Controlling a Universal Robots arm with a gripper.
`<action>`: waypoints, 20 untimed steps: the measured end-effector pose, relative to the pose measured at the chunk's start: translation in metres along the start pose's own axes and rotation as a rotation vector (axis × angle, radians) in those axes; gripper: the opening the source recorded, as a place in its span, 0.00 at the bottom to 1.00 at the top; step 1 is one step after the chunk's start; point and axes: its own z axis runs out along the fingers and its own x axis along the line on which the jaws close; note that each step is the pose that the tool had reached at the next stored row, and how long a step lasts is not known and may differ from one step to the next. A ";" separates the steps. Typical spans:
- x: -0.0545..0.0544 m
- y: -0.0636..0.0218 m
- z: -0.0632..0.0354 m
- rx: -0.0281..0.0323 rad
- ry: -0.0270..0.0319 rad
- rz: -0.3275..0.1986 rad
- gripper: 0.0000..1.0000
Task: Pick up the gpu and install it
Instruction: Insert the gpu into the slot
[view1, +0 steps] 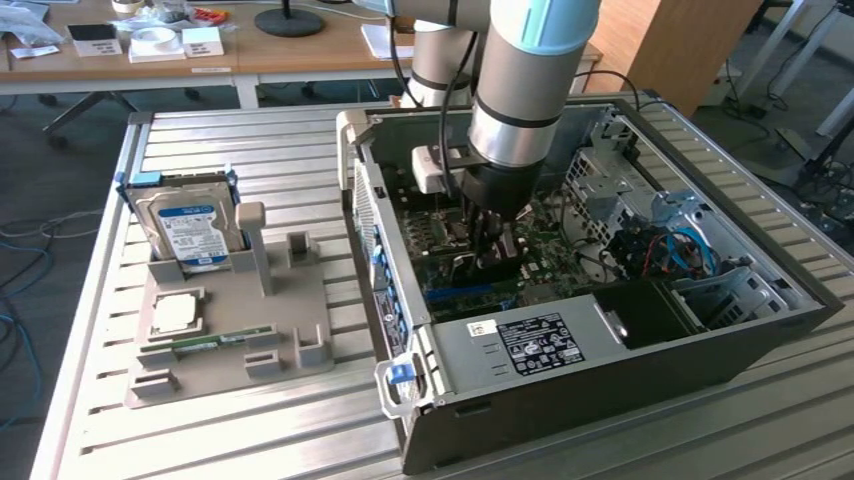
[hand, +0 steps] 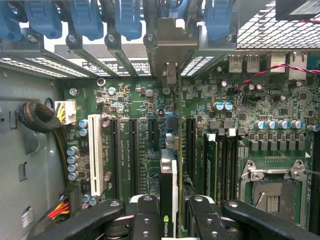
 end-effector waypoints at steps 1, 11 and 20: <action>0.000 0.0000 0.0001 0.0001 0.0000 0.000 0.27; 0.000 0.0002 0.0022 0.0001 -0.0003 0.000 0.27; 0.000 0.0003 0.0038 0.0000 0.0000 0.000 0.27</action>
